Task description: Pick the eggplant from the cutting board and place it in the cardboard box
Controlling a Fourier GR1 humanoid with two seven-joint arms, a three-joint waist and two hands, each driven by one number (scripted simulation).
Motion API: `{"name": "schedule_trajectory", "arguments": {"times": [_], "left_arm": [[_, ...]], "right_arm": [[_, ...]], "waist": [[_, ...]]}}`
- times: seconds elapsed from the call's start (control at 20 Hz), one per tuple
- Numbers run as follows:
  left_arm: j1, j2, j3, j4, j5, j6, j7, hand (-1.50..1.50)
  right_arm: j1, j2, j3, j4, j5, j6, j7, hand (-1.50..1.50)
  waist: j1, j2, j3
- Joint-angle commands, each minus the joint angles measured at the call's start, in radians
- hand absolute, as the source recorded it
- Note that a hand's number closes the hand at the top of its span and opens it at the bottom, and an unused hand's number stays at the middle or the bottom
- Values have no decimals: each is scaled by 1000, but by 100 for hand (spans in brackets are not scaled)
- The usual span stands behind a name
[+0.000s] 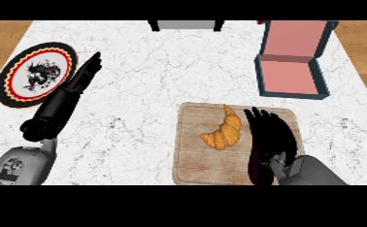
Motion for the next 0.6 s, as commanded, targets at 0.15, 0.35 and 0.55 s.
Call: {"name": "schedule_trajectory", "arguments": {"times": [0.15, 0.35, 0.55], "left_arm": [[0, -31, 25, -9, -30, -21, 19, 0], [-26, -35, 51, -16, -48, -43, 30, 0], [-14, -30, 87, 39, -31, -94, -13, 0]], "right_arm": [[101, 47, -15, 21, 112, -8, 19, -150], [87, 6, -114, 7, 74, 95, -74, -150], [50, 16, -99, 27, 148, 89, -201, 150]], "waist": [[-1, 0, 1], [-1, 0, 1], [1, 1, 1]]}}
